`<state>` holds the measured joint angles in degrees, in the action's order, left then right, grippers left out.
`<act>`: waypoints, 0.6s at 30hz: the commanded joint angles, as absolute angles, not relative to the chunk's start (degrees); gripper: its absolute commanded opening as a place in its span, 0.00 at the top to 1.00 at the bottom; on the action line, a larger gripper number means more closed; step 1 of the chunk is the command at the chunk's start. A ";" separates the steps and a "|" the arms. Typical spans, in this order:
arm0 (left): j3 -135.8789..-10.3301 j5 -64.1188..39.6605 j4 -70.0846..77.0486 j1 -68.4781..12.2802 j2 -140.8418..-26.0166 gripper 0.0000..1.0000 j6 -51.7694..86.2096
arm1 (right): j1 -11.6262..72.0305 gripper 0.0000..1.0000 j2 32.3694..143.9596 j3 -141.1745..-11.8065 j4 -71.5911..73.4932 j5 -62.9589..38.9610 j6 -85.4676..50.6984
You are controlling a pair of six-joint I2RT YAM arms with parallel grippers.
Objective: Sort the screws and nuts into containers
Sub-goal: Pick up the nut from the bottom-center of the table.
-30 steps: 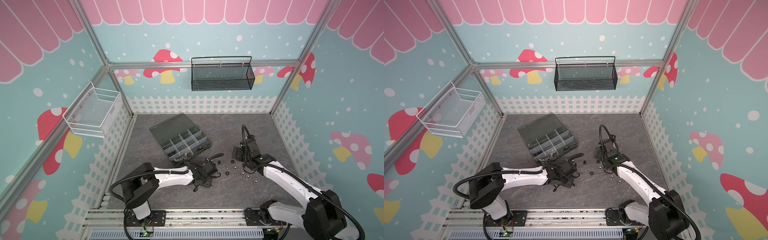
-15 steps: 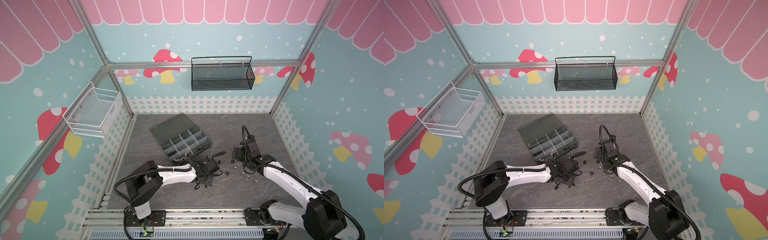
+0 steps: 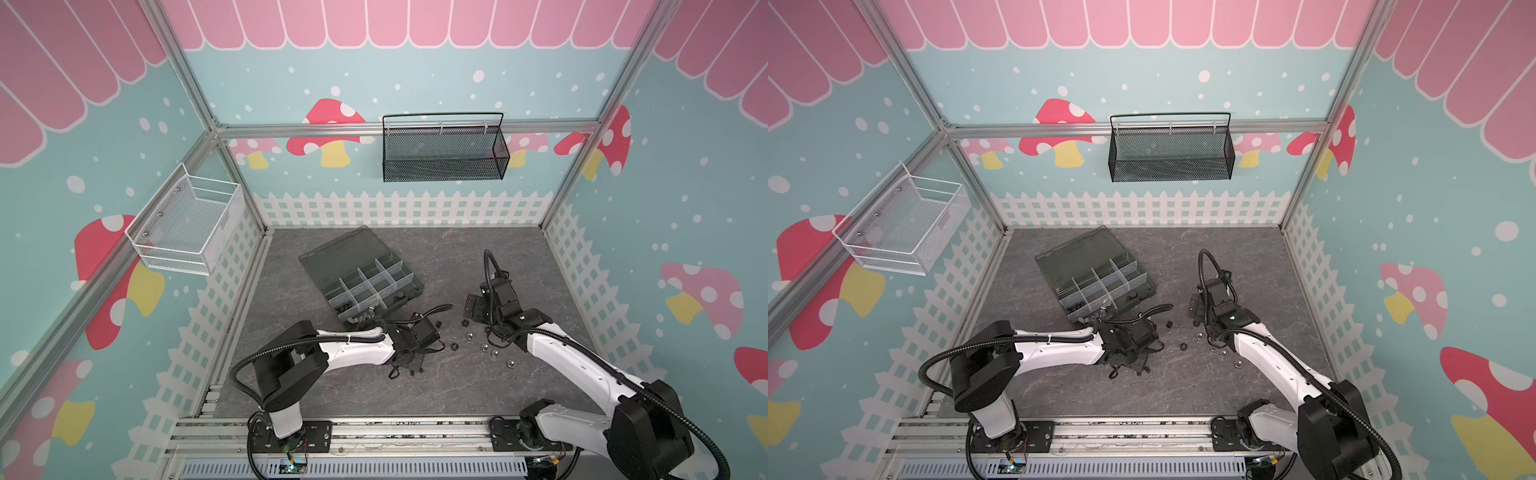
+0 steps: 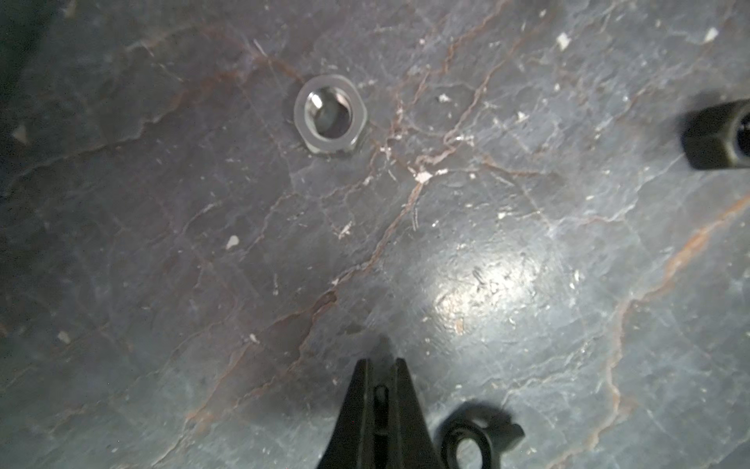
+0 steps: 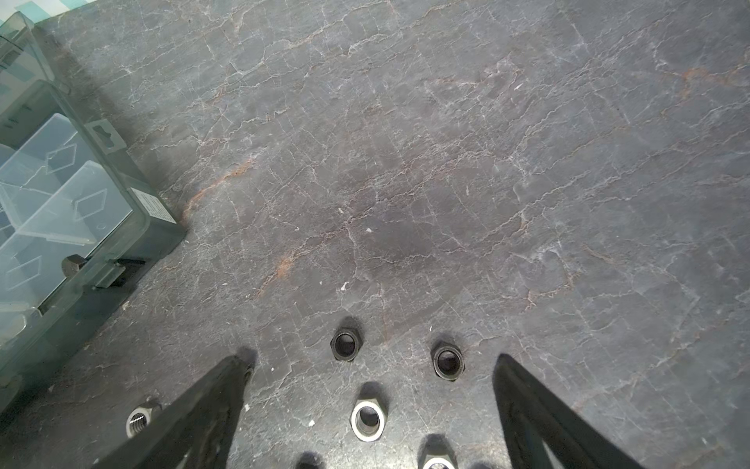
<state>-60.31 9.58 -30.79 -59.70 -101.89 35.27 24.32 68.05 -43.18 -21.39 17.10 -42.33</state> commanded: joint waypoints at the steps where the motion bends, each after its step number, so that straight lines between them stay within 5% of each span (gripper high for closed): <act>1: -60.60 11.21 -32.22 -59.37 -101.49 1.00 35.74 | 23.99 0.03 68.00 -43.15 -21.22 17.62 -43.24; 18: -59.69 25.92 -34.72 -48.44 -89.60 1.00 34.45 | 24.02 0.03 69.45 -45.21 -20.95 15.75 -43.06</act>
<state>-60.27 19.40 -33.32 -51.53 -92.49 34.50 24.32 69.36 -44.01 -21.30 16.40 -42.28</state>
